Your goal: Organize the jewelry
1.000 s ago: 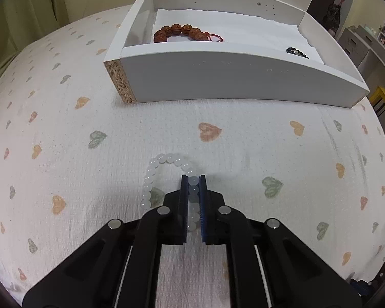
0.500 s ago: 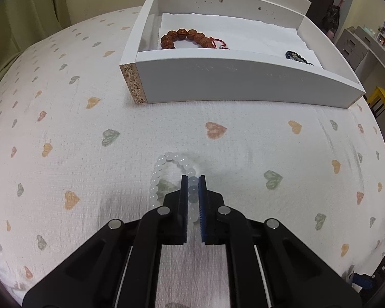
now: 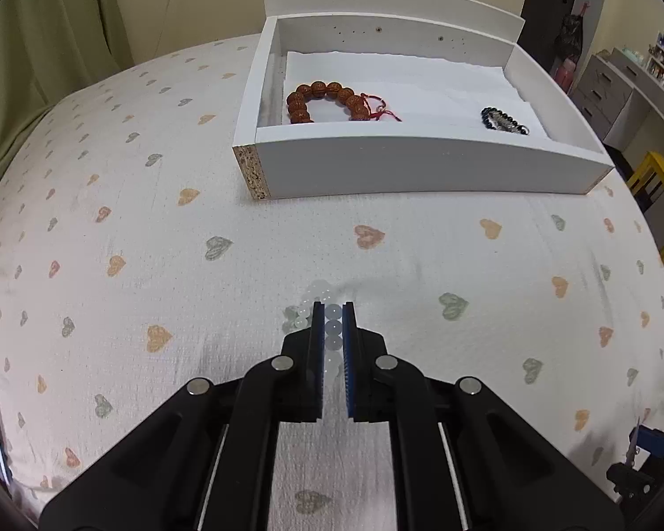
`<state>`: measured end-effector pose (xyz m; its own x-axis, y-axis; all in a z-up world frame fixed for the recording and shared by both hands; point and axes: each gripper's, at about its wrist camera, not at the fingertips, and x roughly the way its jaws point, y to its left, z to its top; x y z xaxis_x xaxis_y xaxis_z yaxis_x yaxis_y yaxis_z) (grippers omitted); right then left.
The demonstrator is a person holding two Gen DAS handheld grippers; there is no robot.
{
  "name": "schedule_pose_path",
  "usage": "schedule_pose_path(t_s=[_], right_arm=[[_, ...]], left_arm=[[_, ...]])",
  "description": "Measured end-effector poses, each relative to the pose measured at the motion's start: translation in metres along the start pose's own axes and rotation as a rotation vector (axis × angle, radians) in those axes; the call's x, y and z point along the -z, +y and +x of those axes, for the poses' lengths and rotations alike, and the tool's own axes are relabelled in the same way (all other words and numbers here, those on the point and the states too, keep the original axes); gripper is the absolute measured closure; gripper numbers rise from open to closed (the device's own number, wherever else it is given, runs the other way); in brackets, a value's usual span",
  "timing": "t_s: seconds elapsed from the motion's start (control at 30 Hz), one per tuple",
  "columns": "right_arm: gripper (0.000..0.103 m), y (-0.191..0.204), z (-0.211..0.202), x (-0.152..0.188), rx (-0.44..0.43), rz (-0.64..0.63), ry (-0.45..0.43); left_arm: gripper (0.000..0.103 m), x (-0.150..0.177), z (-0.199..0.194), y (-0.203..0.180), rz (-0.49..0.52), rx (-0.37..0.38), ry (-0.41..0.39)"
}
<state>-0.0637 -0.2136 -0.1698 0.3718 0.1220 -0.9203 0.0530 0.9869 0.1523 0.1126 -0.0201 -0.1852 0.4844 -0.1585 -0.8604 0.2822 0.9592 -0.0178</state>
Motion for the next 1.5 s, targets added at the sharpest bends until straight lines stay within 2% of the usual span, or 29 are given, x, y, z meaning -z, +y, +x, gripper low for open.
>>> schedule_pose_path(t_s=[0.2,0.3,0.57,0.77,0.9,1.1,1.27,1.4,1.43,1.47,1.5], right_arm=[[0.062,0.001,-0.015,-0.025,-0.005,-0.010,-0.053],[0.062,0.000,-0.030,-0.048,-0.004,-0.018,-0.108],[0.062,0.005,-0.072,-0.143,-0.010,-0.060,-0.270],[0.062,-0.004,-0.082,-0.234,-0.006,-0.067,-0.359],[0.062,-0.019,-0.067,-0.289,-0.003,-0.066,-0.380],[0.062,-0.049,-0.015,-0.342,0.001,-0.045,-0.349],[0.061,-0.067,0.029,-0.352,0.015,-0.042,-0.310],[0.060,-0.078,0.053,-0.351,0.035,-0.023,-0.286],[0.056,-0.079,0.056,-0.348,0.037,-0.021,-0.285],[0.050,-0.079,0.059,-0.346,0.036,-0.021,-0.284],[0.050,-0.079,0.061,-0.345,0.035,-0.025,-0.282]], left_arm=[[0.097,-0.009,-0.017,-0.003,0.000,0.000,-0.048],[0.097,-0.019,-0.027,-0.003,-0.009,-0.006,-0.076],[0.097,-0.064,-0.055,-0.001,-0.033,-0.009,-0.146],[0.097,-0.131,-0.068,0.000,-0.032,-0.035,-0.231],[0.097,-0.181,-0.061,-0.005,-0.018,-0.035,-0.269],[0.097,-0.223,-0.018,-0.020,0.018,-0.040,-0.265],[0.097,-0.221,0.029,-0.030,0.045,-0.057,-0.208],[0.096,-0.211,0.056,-0.028,0.011,-0.058,-0.152],[0.094,-0.210,0.059,-0.027,0.008,-0.068,-0.152],[0.087,-0.208,0.062,-0.027,0.008,-0.071,-0.151],[0.082,-0.207,0.065,-0.027,0.007,-0.075,-0.149]])
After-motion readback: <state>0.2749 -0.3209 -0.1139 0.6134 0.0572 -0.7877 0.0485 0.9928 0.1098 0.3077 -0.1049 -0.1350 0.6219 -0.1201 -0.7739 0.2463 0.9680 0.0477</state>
